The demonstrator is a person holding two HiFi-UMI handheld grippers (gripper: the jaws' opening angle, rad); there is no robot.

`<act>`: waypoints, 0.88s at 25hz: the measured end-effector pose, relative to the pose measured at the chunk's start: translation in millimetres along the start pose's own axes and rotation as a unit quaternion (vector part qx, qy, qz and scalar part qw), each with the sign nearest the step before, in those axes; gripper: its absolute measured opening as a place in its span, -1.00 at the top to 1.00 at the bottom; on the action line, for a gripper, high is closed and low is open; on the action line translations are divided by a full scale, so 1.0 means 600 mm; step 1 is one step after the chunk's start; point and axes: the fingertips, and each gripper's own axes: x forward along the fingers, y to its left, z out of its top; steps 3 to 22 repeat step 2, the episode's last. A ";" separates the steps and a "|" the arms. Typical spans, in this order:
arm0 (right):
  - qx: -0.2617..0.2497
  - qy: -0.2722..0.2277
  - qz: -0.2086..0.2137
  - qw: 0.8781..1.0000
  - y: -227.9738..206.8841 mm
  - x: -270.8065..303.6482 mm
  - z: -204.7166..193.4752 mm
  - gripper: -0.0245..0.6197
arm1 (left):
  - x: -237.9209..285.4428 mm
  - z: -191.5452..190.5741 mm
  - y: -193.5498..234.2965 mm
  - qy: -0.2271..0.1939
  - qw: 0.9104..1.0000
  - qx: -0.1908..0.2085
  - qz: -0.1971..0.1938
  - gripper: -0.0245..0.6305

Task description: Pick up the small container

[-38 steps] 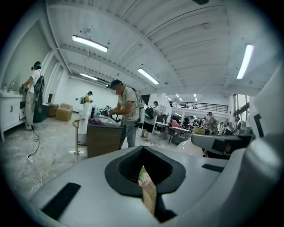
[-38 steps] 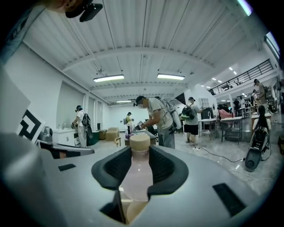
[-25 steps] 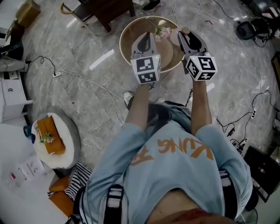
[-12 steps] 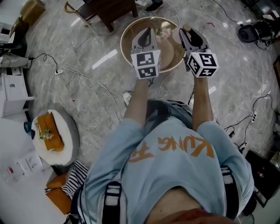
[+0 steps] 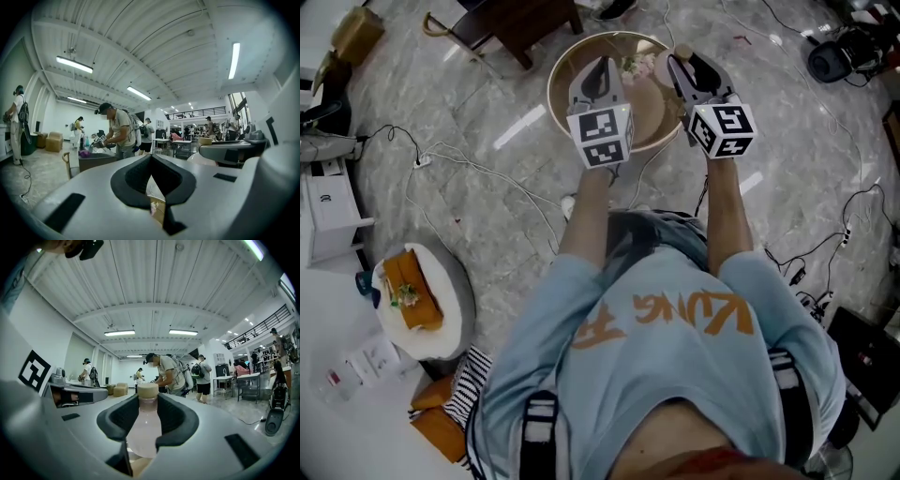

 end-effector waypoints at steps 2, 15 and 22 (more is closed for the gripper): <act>0.001 -0.001 -0.001 1.000 -0.009 -0.002 0.000 0.50 | 0.004 -0.005 -0.007 0.003 1.000 0.001 0.000 0.85; 0.001 -0.001 -0.001 1.000 -0.009 -0.002 0.000 0.50 | 0.004 -0.005 -0.007 0.003 1.000 0.001 0.000 0.85; 0.001 -0.001 -0.001 1.000 -0.009 -0.002 0.000 0.50 | 0.004 -0.005 -0.007 0.003 1.000 0.001 0.000 0.85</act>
